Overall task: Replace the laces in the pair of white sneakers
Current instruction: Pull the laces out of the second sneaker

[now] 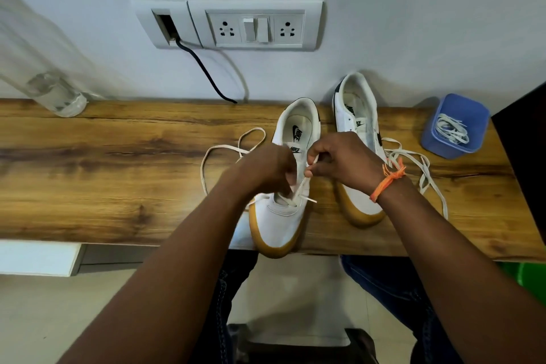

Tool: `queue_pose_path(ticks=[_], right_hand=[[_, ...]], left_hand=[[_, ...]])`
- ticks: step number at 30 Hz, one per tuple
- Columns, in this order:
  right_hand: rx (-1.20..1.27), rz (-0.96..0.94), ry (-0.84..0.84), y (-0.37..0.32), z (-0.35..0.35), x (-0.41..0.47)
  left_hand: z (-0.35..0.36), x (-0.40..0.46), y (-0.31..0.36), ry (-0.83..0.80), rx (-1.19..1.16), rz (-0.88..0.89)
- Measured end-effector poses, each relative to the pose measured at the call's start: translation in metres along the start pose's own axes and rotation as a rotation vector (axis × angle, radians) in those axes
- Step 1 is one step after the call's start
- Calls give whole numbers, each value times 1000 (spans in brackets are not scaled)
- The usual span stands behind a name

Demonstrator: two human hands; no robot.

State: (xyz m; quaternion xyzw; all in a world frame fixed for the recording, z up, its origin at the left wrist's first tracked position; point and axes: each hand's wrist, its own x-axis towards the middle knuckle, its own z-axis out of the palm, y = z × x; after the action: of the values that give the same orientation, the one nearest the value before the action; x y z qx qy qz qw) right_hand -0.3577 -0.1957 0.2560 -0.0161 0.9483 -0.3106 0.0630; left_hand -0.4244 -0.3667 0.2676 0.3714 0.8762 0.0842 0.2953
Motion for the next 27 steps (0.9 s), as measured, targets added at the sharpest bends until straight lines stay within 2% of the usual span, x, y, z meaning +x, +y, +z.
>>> queue_pose_path(ticks=[7, 12, 22, 27], right_hand=[[-15, -14, 10, 2, 0, -1], [9, -6, 1, 5, -2, -2], [-27, -52, -46, -3, -6, -4], [-42, -67, -51, -3, -5, -4]], left_hand=[[2, 4, 4, -39, -41, 8], [-11, -4, -11, -79, -86, -76], [-10, 2, -9, -77, 24, -139], [-17, -1, -14, -59, -124, -213]])
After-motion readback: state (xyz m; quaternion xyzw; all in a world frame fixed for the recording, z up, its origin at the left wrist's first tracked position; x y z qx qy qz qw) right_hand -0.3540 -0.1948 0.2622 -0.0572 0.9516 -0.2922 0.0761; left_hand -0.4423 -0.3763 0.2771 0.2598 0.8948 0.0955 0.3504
